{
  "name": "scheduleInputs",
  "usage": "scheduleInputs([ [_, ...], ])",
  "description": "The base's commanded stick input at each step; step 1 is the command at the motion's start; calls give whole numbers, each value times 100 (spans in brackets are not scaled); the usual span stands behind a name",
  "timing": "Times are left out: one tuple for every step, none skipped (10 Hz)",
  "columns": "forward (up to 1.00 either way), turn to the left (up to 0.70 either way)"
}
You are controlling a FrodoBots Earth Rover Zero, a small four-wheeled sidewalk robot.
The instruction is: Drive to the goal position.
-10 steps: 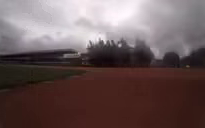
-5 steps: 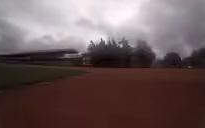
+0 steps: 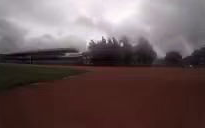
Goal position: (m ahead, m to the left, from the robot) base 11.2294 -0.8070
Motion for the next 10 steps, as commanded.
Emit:
scheduleInputs([
  [70,0],
  [70,0],
  [70,0],
  [70,0],
  [70,0],
  [70,0],
  [70,0],
  [70,0],
  [70,0],
  [70,0],
])
